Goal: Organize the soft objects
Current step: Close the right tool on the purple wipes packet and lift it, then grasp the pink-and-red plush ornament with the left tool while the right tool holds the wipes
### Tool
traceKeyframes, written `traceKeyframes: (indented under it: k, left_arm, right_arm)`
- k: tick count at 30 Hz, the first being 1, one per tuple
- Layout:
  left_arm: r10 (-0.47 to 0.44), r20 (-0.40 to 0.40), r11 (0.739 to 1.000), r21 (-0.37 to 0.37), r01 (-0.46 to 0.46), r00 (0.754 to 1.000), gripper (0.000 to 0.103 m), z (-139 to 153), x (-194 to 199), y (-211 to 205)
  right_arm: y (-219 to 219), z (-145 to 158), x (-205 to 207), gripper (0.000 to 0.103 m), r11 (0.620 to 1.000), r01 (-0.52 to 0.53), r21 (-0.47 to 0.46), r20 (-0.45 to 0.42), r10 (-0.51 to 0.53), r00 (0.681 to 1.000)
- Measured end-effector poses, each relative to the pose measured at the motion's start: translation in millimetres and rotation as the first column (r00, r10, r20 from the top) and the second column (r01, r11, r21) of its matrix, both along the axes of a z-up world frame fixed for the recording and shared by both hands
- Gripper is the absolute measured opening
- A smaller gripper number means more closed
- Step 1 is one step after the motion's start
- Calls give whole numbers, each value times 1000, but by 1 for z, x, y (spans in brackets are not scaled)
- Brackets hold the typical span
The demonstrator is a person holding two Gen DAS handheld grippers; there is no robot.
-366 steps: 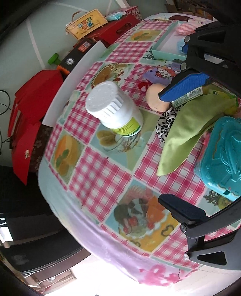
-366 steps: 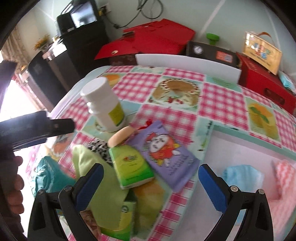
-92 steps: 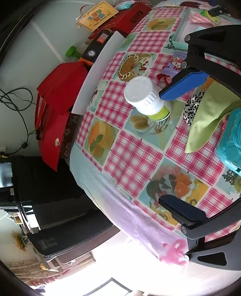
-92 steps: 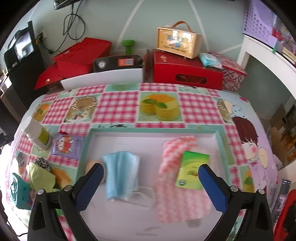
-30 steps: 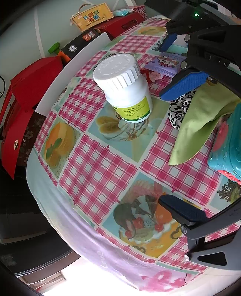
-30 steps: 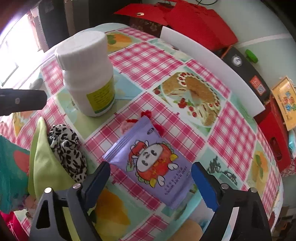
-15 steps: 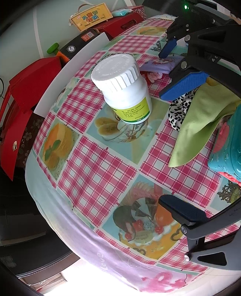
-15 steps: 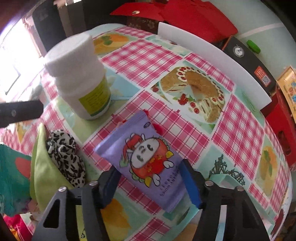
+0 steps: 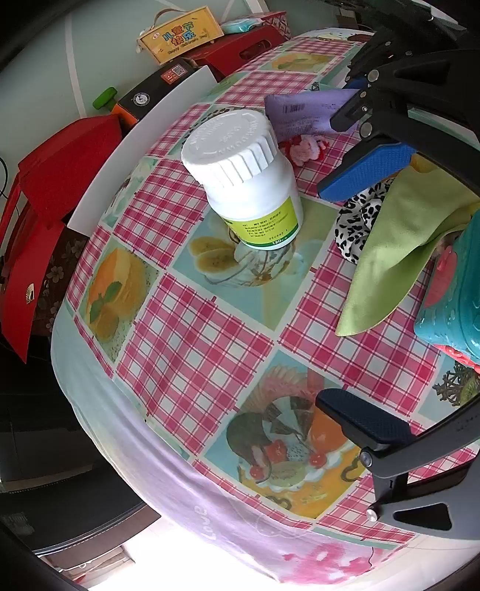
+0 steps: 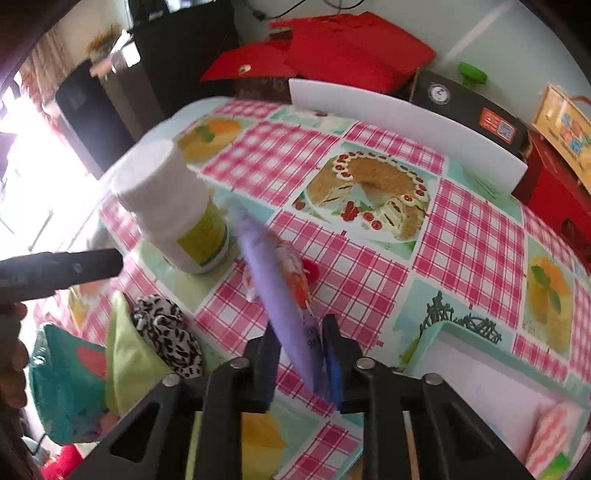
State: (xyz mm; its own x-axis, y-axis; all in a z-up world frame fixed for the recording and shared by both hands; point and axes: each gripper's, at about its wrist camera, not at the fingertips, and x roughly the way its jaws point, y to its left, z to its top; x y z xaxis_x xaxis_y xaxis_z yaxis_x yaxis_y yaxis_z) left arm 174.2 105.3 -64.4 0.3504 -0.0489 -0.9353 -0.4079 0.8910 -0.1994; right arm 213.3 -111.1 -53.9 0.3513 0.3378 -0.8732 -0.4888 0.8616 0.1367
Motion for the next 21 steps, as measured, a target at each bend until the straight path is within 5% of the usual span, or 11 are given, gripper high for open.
traceKeyframes:
  k: [21]
  left_arm:
    - [-64, 56, 998, 13, 64, 996, 101, 13, 7, -23]
  right_arm:
    - [-44, 41, -42, 13, 980, 137, 145, 78, -149, 986]
